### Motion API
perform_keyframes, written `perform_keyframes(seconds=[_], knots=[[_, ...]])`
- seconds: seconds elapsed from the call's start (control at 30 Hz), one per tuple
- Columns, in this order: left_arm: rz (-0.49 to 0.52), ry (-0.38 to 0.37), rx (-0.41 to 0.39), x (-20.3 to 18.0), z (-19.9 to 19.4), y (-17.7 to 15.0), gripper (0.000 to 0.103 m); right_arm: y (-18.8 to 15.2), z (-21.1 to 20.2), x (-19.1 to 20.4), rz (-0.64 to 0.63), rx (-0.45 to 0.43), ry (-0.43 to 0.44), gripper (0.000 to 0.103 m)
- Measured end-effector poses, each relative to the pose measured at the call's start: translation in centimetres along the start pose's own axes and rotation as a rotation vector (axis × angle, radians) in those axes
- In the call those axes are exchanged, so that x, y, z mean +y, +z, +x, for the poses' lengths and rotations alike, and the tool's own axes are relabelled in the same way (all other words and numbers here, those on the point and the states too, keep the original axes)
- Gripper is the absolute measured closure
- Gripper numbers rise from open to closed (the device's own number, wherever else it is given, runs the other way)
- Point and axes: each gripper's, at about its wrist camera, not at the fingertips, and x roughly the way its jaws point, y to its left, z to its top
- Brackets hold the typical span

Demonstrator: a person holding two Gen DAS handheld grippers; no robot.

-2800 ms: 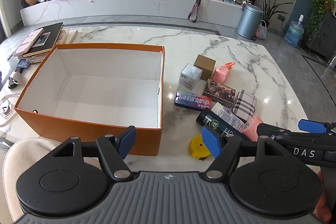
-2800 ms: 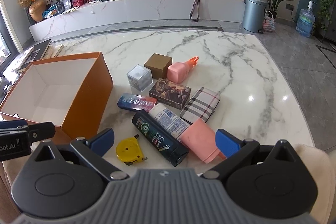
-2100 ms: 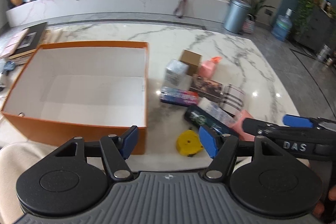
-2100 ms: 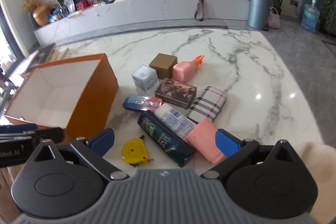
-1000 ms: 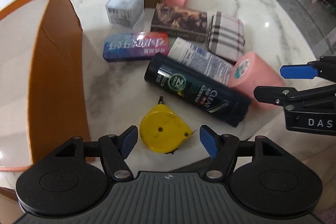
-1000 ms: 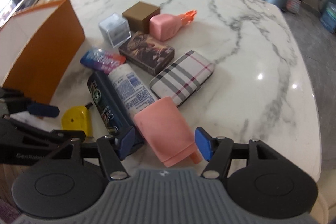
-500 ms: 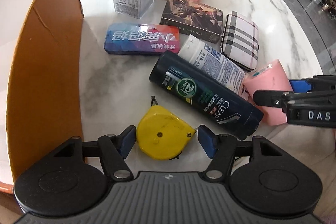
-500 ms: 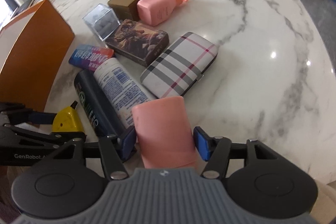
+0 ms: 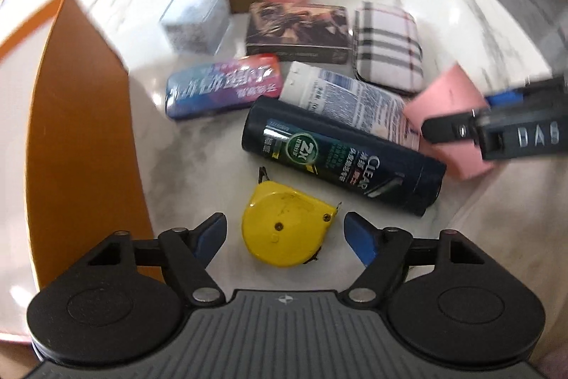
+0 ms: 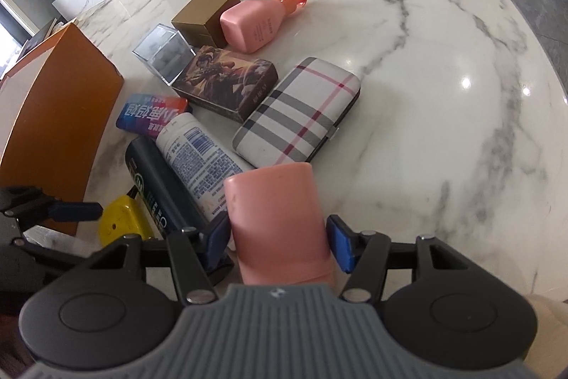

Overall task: Organize rigid objects
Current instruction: 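Grasp the yellow tape measure with the left gripper while the right grasps the pink container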

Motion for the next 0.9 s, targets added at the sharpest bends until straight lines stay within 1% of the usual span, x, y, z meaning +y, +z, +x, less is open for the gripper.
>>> perform_keyframes(seconds=[0.1, 0.13, 0.17, 0.2, 0.23, 0.3, 0.33, 0.43, 0.53, 0.7, 0.9], knots=[[0.116, 0.032, 0.009, -1.0, 0.4, -0.3, 0.014, -0.1, -0.1, 0.0, 0.002, -0.003, 0.001, 0.043], [0.13, 0.038, 0.01, -1.1, 0.6, -0.3, 0.019, -0.1, -0.1, 0.0, 0.003, -0.004, 0.002, 0.043], [0.124, 0.039, 0.007, -0.9, 0.7, -0.3, 0.023, -0.2, -0.2, 0.0, 0.003, -0.006, 0.003, 0.043], [0.11, 0.024, -0.003, -0.6, 0.6, -0.1, 0.025, -0.2, -0.2, 0.0, 0.004, -0.009, 0.004, 0.043], [0.1, 0.012, -0.008, -0.4, 0.5, 0.0, 0.029, -0.2, -0.2, -0.1, 0.006, -0.011, 0.005, 0.043], [0.095, 0.004, -0.02, 0.0, 0.2, 0.1, 0.033, -0.2, -0.2, -0.1, 0.007, -0.012, 0.005, 0.043], [0.093, -0.006, -0.022, 0.2, 0.1, 0.1, 0.037, -0.2, -0.2, -0.1, 0.007, -0.011, 0.004, 0.043], [0.075, -0.007, -0.024, 0.3, 0.0, 0.2, 0.037, -0.3, -0.2, 0.1, -0.005, -0.012, -0.001, 0.043], [0.025, -0.015, -0.035, 0.4, -0.2, -0.1, 0.038, -0.5, -0.4, 0.4, -0.025, -0.031, -0.02, 0.043], [-0.056, -0.043, -0.114, 0.7, -2.0, -0.5, 0.038, -0.9, -1.3, 0.6, -0.047, -0.086, -0.035, 0.044], [-0.143, -0.079, -0.203, 1.5, -5.1, -0.8, 0.038, -1.0, -2.3, 0.9, -0.035, -0.124, -0.045, 0.044]])
